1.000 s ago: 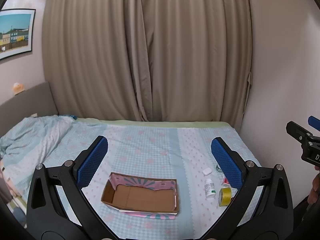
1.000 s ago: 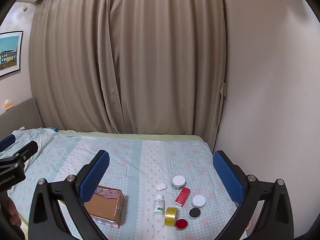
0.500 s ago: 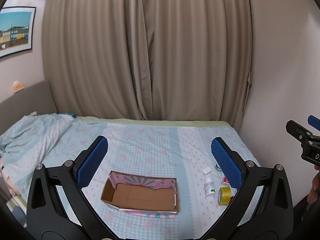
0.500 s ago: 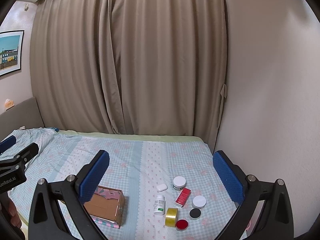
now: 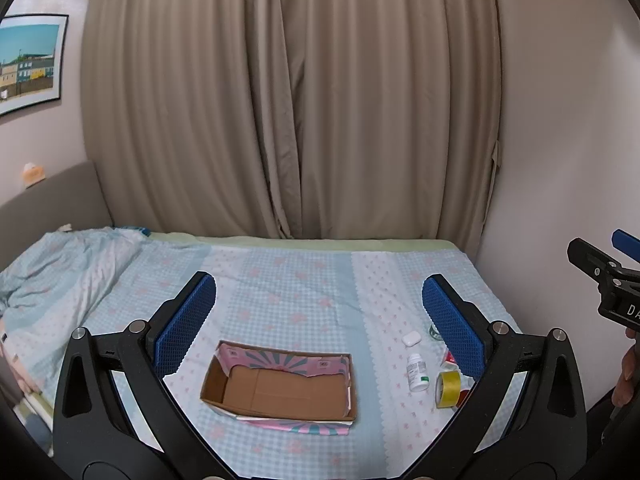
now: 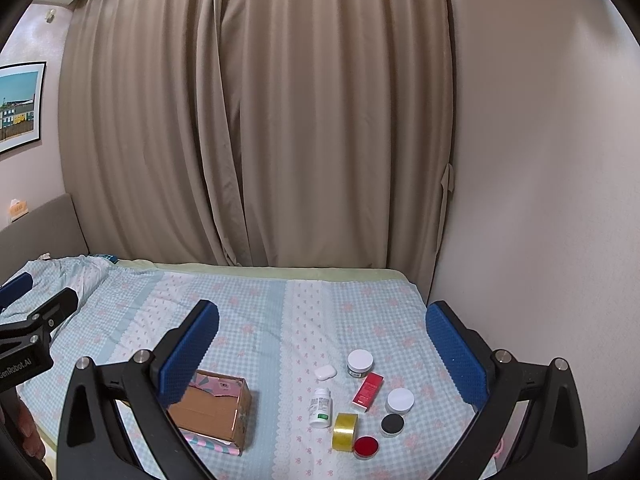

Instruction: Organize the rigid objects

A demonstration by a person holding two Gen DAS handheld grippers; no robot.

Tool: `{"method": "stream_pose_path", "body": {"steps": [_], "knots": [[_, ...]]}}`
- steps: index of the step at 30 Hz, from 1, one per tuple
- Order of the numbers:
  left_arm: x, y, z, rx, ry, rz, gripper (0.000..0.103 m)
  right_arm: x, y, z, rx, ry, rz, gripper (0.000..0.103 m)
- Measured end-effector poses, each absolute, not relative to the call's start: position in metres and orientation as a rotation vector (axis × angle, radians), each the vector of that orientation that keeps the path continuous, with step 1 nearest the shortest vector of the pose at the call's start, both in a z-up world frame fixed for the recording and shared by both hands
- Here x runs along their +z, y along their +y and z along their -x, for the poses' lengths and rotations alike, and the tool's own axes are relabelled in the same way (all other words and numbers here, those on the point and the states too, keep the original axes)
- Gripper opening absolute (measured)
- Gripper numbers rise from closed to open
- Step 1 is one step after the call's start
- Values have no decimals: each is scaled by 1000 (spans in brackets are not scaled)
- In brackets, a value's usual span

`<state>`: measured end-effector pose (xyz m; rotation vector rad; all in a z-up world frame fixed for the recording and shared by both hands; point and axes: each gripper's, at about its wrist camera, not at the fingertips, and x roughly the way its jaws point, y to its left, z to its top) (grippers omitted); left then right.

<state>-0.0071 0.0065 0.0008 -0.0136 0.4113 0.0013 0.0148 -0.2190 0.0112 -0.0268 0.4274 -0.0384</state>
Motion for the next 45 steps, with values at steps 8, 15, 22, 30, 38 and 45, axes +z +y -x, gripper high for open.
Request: {"method": "stream_pose_path", "body": {"steps": [8, 15, 22, 30, 38, 45], "knots": [[-1, 10, 6, -1, 414, 14, 102, 10, -219, -13, -38, 428, 21, 103], [-3, 10, 7, -3, 418, 17, 102, 11, -217, -11, -38, 427, 20, 103], [-4, 10, 6, -6, 419, 17, 102, 11, -217, -11, -40, 427, 20, 103], [-4, 11, 6, -12, 419, 19, 102, 11, -216, -11, -41, 427, 17, 103], [-3, 10, 6, -10, 421, 22, 102, 14, -216, -11, -40, 424, 16, 103], [-1, 6, 3, -12, 431, 21, 102, 14, -215, -11, -42, 426, 16, 103]]}}
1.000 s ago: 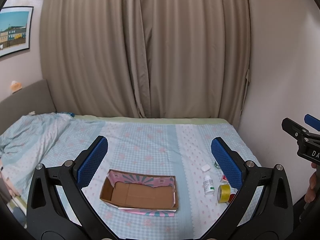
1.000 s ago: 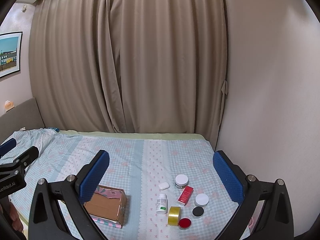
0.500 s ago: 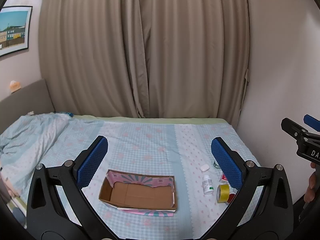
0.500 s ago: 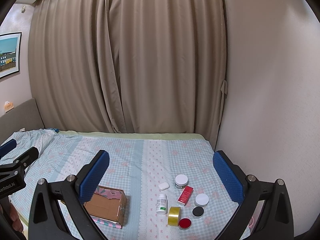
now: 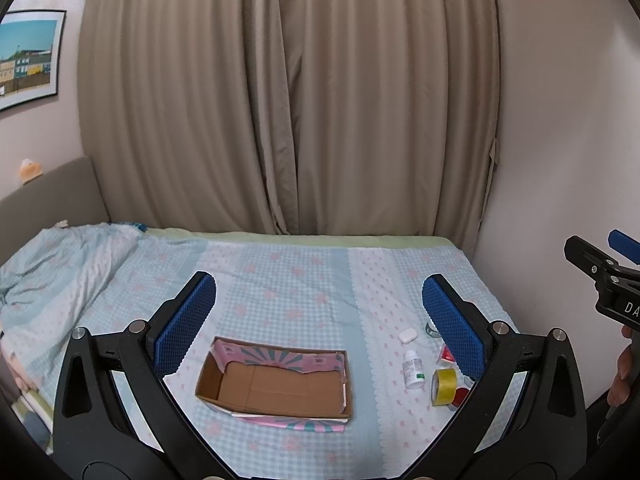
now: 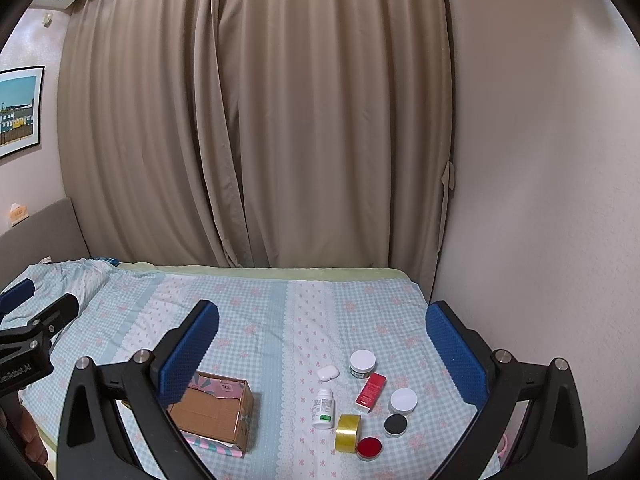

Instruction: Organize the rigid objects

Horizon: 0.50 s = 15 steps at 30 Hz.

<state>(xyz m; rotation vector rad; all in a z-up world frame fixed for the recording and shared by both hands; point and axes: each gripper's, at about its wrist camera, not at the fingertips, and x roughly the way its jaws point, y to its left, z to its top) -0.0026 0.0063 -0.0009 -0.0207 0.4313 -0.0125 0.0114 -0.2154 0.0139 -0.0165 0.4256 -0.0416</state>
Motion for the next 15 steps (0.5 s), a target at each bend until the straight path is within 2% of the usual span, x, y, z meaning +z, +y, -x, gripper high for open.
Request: {"method": "stream_pose_path", "body": {"steps": [7, 15], "knots": [[-12, -12, -20, -31, 505, 21, 102, 12, -228, -14, -59, 448, 3, 103], [-69, -63, -70, -91, 716, 54, 102, -20, -280, -38, -111, 596, 5, 103]]}}
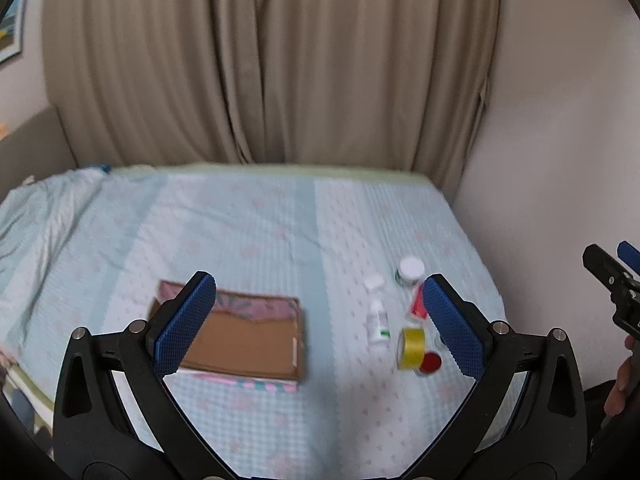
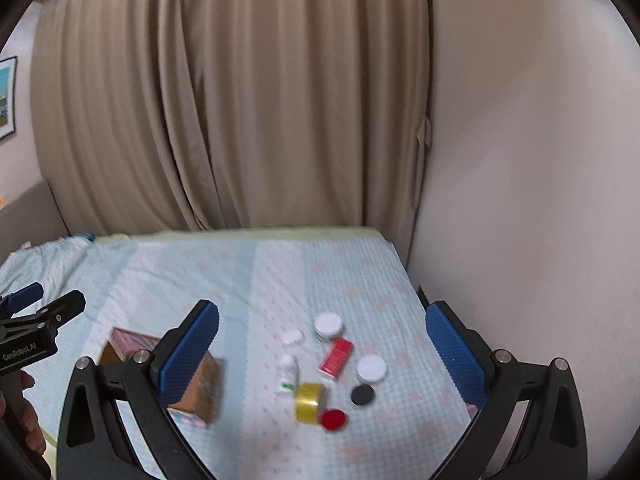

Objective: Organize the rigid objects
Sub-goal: 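Grasp the white pill bottle with the left tool while the right tool grasps the white lid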

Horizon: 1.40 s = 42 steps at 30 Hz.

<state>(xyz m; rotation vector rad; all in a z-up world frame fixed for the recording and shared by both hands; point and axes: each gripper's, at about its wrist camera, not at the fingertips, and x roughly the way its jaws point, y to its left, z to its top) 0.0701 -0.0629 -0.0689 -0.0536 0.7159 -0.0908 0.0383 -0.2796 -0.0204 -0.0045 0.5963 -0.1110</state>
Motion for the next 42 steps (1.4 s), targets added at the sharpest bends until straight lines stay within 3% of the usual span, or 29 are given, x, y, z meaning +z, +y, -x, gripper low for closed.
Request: {"method": "stream_pose_path", "body": {"steps": [16, 29, 37, 42], "knots": [[-234, -171, -215, -125, 1059, 4, 102, -178, -407, -155, -218, 972, -148, 103], [-409, -217, -304, -194, 1419, -19, 102, -342, -439, -248, -268, 1360, -172, 103], [-472, -229, -318, -193, 1534, -45, 95, -402, -441, -280, -273, 1457, -166, 103], [-492, -238, -319, -210, 1570, -33, 78, -425, -448, -287, -271, 1510, -173, 93]]}}
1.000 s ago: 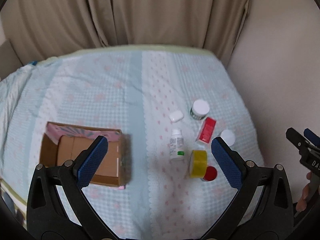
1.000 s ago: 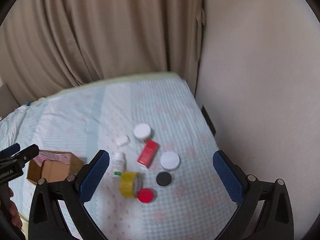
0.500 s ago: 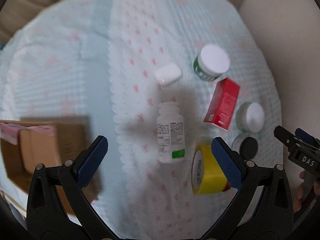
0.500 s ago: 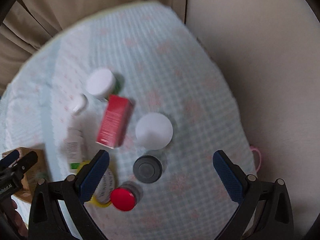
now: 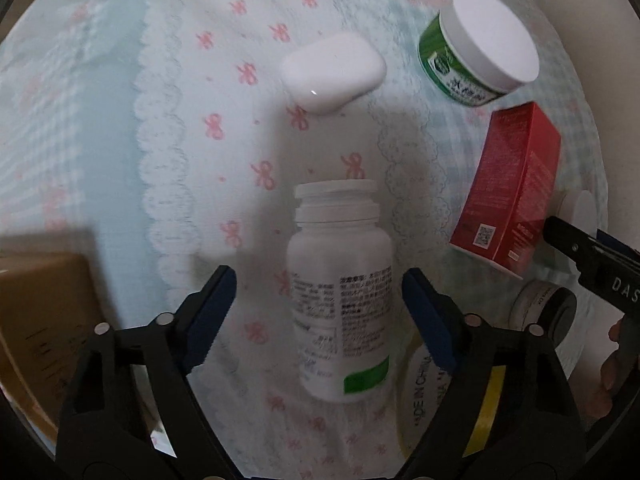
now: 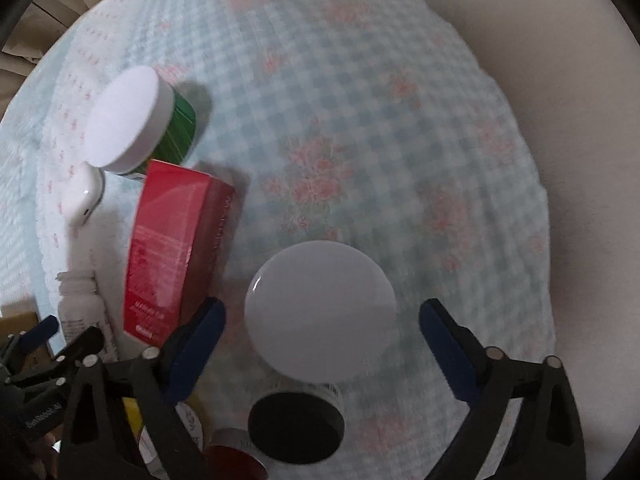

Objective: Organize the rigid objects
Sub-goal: 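Grasp the white pill bottle with the left tool while the right tool grasps the white lid, then carry the pill bottle and white lid into the cardboard box and release both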

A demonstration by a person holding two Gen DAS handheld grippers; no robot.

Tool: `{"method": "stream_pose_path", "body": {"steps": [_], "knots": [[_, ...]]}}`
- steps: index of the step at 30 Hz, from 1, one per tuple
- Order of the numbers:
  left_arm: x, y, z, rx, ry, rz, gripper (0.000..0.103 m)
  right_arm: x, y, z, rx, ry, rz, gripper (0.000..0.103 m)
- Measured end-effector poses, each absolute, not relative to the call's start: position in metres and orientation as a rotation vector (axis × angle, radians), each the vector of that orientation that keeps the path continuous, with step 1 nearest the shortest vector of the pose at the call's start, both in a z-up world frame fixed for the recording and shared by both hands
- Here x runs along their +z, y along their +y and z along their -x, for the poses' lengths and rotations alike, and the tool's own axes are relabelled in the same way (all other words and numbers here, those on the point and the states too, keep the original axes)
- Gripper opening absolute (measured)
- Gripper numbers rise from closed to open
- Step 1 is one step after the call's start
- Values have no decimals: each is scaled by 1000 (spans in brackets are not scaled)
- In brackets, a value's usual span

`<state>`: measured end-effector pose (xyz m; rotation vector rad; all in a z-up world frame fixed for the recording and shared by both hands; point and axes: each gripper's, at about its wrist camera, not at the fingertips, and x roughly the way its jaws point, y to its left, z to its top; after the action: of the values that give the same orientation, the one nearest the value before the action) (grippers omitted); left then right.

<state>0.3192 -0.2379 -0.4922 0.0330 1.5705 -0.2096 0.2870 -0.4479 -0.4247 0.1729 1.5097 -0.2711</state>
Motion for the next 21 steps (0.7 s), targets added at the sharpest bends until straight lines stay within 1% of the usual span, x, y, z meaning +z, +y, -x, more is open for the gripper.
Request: {"method": "stream_pose_path", "body": {"steps": [2, 3, 4, 7, 13, 16, 21], "knots": [[-497, -241, -319, -224, 1583, -27, 64, -431, -450, -288, -256, 1530, -180, 83], [-499, -243, -319, -230, 1587, -29, 61, -433, -450, -289, -250, 1538, -177, 75], [-500, -245, -319, -231, 1587, -44, 56, -435, -451, -289, -248, 1548, -169, 71], [-501, -251, -318, -252, 1578, -66, 49, -438, -453, -290, -256, 1562, -150, 66], [-497, -262, -319, -240, 1562, -74, 48, -438, -456, -293, -252, 1563, -157, 66], [-484, -259, -314, -241, 1537, -76, 48, -431, -460, -290, -255, 1546, -179, 66], [-446, -255, -304, -254, 1486, -62, 48, -398, -465, -279, -260, 1495, -182, 66]]}}
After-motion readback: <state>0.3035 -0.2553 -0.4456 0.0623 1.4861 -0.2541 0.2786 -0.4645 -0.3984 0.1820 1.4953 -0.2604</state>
